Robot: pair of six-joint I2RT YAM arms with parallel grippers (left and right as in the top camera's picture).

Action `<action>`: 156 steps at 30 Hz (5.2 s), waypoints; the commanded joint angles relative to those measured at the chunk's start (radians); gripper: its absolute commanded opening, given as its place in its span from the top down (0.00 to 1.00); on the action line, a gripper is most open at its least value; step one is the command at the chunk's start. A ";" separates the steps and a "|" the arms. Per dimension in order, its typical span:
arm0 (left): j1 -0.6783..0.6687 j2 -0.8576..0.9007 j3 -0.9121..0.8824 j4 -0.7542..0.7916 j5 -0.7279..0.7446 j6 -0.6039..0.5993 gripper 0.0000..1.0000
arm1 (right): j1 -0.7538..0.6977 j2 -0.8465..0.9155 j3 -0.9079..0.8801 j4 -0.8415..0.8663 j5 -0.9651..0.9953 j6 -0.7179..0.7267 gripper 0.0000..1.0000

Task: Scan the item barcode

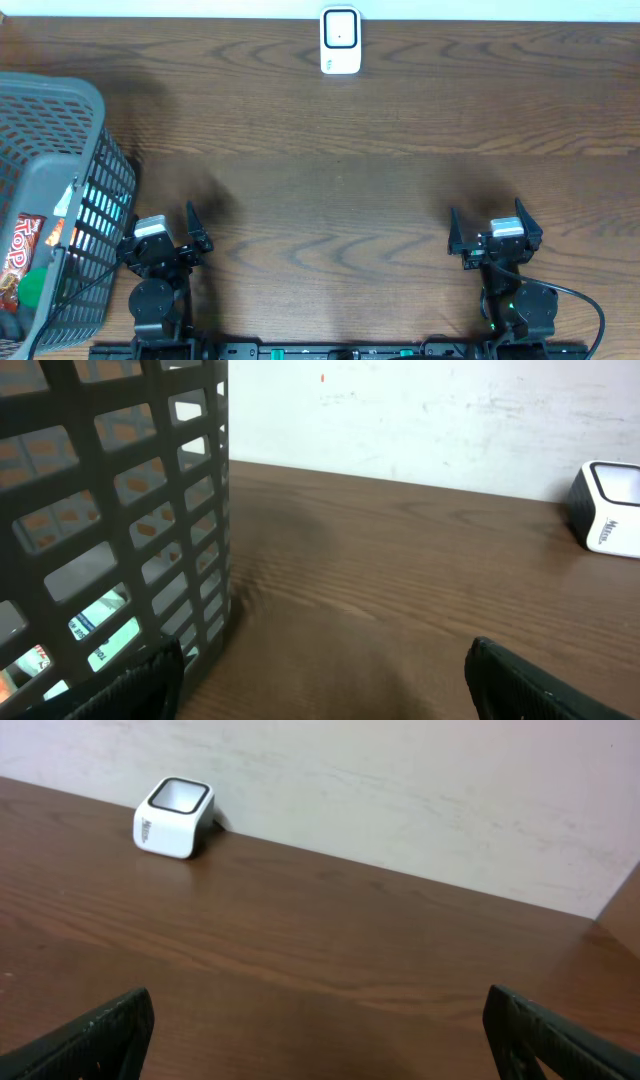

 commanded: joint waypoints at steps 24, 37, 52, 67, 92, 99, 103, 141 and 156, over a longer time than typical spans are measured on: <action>0.000 -0.004 -0.022 -0.024 -0.002 -0.005 0.10 | 0.002 -0.008 -0.001 -0.004 -0.002 0.015 0.01; 0.001 -0.004 -0.022 -0.018 -0.008 0.013 0.10 | 0.002 -0.008 -0.001 -0.004 -0.002 0.015 0.01; -0.002 0.000 -0.016 0.006 0.163 -0.080 0.10 | 0.002 -0.008 -0.001 -0.004 -0.002 0.015 0.01; -0.002 0.447 0.879 -0.626 0.399 -0.151 0.10 | 0.002 -0.008 -0.001 -0.004 -0.002 0.015 0.01; -0.001 1.139 2.103 -1.255 0.076 -0.314 0.09 | 0.002 -0.008 -0.001 -0.004 -0.002 0.015 0.01; 0.049 1.372 2.424 -1.494 -0.245 -0.468 0.09 | 0.002 -0.008 -0.001 -0.004 -0.002 0.015 0.01; 0.232 1.438 2.427 -1.587 -0.261 -0.575 0.09 | 0.002 -0.008 -0.001 -0.004 -0.002 0.015 0.01; 0.953 1.498 1.270 -1.099 0.073 -0.647 0.09 | 0.002 -0.008 -0.001 -0.004 -0.002 0.015 0.01; 1.028 1.509 1.150 -0.975 0.097 -0.690 0.04 | 0.002 -0.008 -0.001 -0.004 -0.002 0.015 0.01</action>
